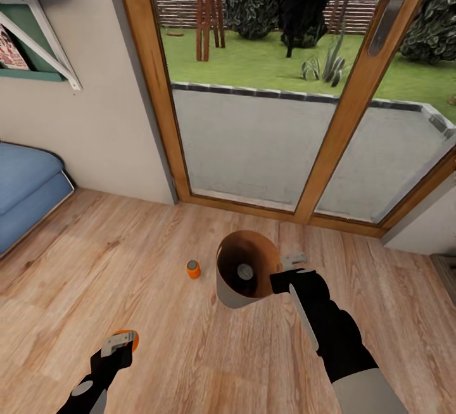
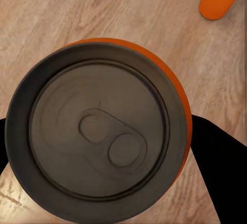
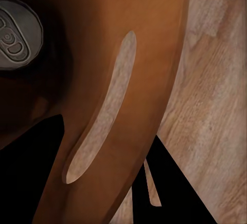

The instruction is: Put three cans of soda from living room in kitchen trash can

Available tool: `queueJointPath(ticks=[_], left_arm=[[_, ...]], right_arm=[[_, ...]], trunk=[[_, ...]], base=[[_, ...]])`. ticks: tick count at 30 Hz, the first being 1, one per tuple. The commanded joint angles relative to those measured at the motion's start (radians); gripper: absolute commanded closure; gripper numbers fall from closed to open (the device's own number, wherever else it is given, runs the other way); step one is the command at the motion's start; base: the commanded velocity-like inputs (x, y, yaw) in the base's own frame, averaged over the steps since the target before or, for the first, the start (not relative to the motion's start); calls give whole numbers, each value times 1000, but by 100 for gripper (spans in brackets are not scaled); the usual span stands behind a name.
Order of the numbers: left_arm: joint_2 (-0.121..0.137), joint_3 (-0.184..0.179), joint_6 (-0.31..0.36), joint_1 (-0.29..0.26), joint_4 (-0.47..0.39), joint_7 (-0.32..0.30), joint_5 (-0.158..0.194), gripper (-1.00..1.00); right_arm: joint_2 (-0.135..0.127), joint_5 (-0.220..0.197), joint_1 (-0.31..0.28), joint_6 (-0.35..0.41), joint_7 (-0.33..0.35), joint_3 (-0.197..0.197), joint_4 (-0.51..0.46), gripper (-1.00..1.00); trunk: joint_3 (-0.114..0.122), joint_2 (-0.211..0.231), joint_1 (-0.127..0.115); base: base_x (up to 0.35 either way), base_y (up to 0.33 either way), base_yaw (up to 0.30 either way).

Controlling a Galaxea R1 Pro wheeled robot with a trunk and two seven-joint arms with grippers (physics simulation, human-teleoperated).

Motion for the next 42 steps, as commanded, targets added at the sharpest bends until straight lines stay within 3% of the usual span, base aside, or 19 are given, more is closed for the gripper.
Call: queueJointPath(ticks=[1, 36, 42], left_arm=[[0, 0, 0, 0, 0, 1, 0, 100], [-1, 0, 0, 0, -7, 0, 1, 100], [-1, -1, -1, 0, -9, -1, 1, 100]], right_arm=[[0, -12, 0, -1, 9, 0, 0, 100], [0, -12, 1, -1, 9, 0, 0, 100], [0, -11, 1, -1, 8, 0, 2, 100]], trunk=[[5, 7, -4], [173, 252, -138], [179, 252, -138]], base=[[0, 0, 0], [0, 0, 0], [0, 0, 0]])
